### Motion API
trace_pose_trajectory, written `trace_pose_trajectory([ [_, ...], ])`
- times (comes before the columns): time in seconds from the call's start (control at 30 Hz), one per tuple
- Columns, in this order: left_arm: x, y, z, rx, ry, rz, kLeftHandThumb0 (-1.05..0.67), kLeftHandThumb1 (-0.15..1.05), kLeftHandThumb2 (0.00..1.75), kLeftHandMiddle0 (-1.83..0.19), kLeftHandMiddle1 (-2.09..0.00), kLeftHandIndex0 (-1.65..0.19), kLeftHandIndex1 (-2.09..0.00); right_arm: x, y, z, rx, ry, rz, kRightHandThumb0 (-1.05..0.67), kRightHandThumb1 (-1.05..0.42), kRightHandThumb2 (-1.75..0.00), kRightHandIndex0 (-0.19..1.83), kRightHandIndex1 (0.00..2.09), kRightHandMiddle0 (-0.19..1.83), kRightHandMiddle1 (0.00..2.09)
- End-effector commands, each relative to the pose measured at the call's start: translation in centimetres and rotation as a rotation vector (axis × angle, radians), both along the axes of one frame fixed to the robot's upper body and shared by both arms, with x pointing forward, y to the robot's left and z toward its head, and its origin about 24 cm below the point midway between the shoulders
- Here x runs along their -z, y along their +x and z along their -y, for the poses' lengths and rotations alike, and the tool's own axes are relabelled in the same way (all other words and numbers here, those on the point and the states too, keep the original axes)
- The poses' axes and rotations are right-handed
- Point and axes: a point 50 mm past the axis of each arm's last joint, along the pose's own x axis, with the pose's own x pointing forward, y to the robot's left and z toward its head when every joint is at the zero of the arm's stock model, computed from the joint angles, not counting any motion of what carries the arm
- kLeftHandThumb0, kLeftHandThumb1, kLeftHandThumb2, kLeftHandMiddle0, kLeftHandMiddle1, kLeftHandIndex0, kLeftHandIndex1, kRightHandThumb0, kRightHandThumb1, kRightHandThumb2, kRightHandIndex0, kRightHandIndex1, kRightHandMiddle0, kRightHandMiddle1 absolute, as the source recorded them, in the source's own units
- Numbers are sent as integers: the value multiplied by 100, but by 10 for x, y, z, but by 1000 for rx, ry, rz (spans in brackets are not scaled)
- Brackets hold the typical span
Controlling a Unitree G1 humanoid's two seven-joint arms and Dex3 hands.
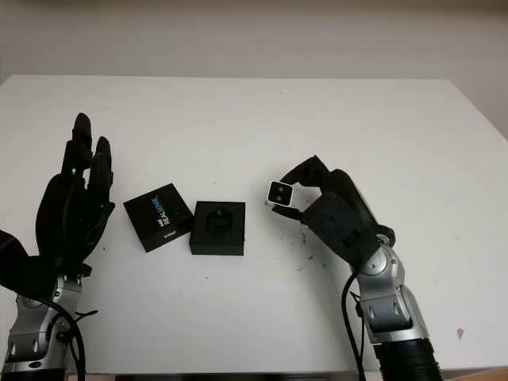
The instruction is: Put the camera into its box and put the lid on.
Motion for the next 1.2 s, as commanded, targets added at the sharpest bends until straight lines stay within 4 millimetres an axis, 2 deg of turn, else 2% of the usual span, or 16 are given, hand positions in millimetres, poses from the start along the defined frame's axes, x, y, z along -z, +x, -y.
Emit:
trace_pose_trajectory([
  [0.0,-3,-2,-1,-2,13,9,-65,105,55,19,0,19,0,-17,4,-4,-35,24,33,-33,-102,-5,15,65,35,174],
  [0.1,-3,-2,0,-2,12,9,-64,105,56,19,0,19,0,-21,6,-11,-85,57,22,-35,-102,-5,21,49,37,173],
  [0.23,-3,-1,1,0,10,10,-64,105,56,19,0,19,0,-24,8,-21,-155,44,4,-37,-101,-5,24,45,37,172],
  [0.63,-3,-1,2,-3,13,13,-65,105,56,19,0,19,0,-21,14,-40,-262,135,-63,-38,-101,-5,28,47,31,173],
  [0.77,-3,0,2,4,4,11,-65,105,56,19,0,19,0,-16,12,-48,-271,168,-63,-37,-101,-5,26,48,31,181],
  [1.17,-2,-1,3,-6,6,11,-65,105,56,19,0,19,0,-6,-3,-61,-229,201,-45,-37,-103,-6,21,48,26,182],
])
